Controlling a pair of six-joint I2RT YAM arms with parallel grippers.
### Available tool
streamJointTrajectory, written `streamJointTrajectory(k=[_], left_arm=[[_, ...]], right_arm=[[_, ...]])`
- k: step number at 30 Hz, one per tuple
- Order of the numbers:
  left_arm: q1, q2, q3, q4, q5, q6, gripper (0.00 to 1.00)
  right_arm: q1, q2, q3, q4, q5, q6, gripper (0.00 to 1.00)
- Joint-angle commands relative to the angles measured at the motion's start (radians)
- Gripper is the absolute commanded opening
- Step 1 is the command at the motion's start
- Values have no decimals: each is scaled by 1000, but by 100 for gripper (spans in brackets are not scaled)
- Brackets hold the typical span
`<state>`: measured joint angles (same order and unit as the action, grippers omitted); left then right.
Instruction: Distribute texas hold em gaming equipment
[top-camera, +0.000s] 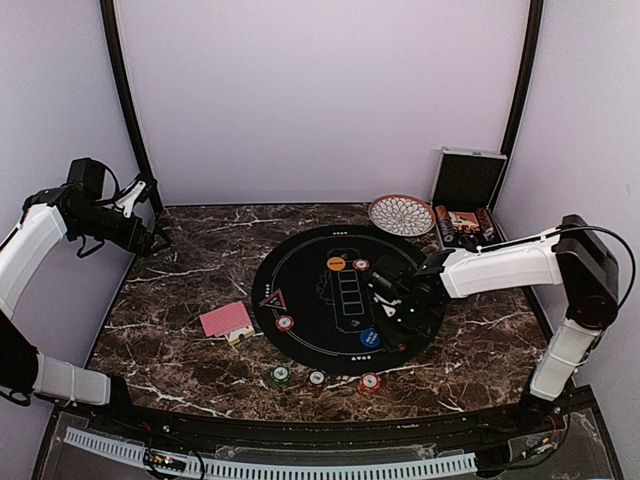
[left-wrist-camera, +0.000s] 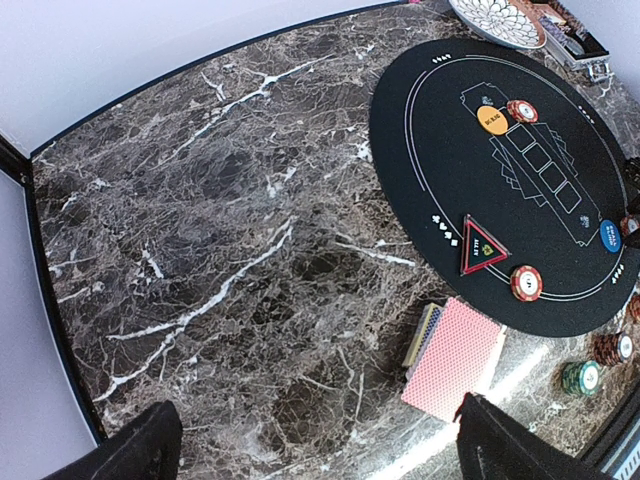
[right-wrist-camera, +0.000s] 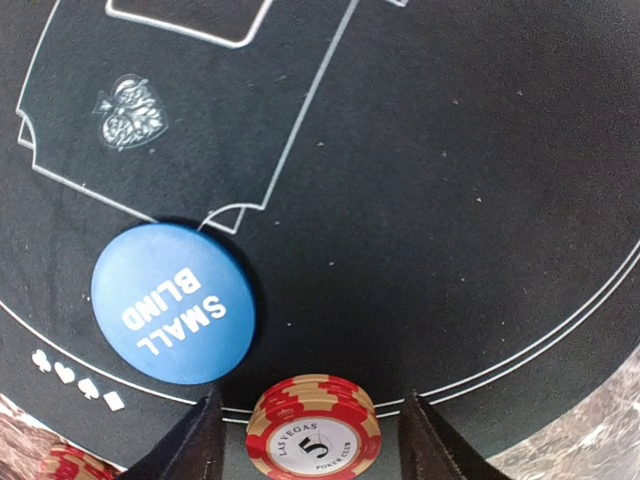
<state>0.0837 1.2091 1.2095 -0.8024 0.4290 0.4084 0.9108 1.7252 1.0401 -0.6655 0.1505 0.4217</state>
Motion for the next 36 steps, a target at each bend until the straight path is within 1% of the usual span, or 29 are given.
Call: streamJointTrajectory(k=[1,7,12,15,18,20,23,34,36], left_arm=[[-4,-31,8,-15,3,12,99],[-5,-28,14,-19,1,14,99],[-5,-29,15,-21,1,15,99],[-3,-31,14,-19,2,12,99],[-4,-32,13,-19,3,11,99],[-4,-34,13,-21,3,15,99],[-4,-34,15,-20,2,18,99],[-4,-32,15,-18,12,18,99],[-4,-32,16,-20,10,19,99]], right_arm=[[-8,-1,3,2,20,1,65],[2,-77,74,-45,48,-8,68],[86,-98,186,-81,34,-19,71],[163,-61,264,-80,7,-20,74],[230,-2,337,-71,-51,-29,78],[265,39,368,-61,-91,-47,82],[304,98,398,-56,-118,-74,84],[335,206,429,-45,-146,-134,85],[340,218,433,-45,-173,-139,85]])
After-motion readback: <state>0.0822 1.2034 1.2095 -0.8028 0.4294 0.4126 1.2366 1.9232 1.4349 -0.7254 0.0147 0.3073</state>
